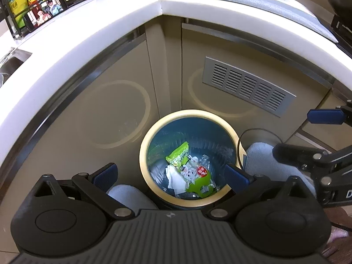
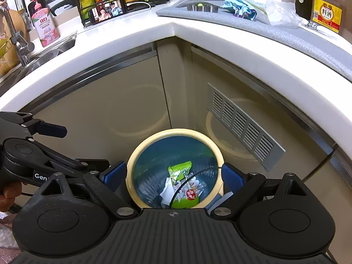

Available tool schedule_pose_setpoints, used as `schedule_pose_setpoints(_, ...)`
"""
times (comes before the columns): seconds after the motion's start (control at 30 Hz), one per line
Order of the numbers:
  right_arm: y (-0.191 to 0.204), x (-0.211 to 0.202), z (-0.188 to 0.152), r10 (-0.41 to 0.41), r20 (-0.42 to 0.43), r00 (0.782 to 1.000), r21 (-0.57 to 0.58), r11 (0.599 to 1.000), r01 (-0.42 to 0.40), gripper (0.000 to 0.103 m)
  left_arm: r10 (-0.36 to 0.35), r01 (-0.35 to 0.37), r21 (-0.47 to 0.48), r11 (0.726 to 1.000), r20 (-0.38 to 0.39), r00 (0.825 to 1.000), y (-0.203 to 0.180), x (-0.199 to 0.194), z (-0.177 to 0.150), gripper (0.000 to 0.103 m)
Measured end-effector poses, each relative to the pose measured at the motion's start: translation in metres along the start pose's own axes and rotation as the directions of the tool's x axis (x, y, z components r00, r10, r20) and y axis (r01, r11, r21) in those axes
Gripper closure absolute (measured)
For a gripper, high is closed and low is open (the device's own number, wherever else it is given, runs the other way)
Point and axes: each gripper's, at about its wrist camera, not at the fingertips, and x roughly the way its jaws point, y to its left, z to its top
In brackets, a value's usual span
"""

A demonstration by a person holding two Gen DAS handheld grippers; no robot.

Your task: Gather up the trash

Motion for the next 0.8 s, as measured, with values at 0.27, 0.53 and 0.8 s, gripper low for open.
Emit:
schedule_pose_setpoints(0.27, -0.025, -0.034, 0.041, 0.011, 0.165, 0.986, 0.039, 0.999, -0.017, 0.009, -0.008, 0.01, -0.056, 0.998, 0.029, 1.0, 0.015, -0.009, 0.024, 0.0)
schedule_pose_setpoints(0.53, -0.1, -0.049, 0.12, -0.197, 0.392, 0.899, 0.125, 0.979, 0.16, 0.002, 0.011, -0.005, -0.115, 0.993, 0.049, 0.999, 0.034, -0.015, 0.043, 0.0)
schedule_pose_setpoints(0.8, -0.168, 0.03, 0.174, -0.311, 0.279, 0.908, 0.223, 0.941, 0.254, 0.002, 0.033, -0.031, -0.127, 0.991, 0.013, 0.999, 0.042, -0.012, 0.048, 0.0)
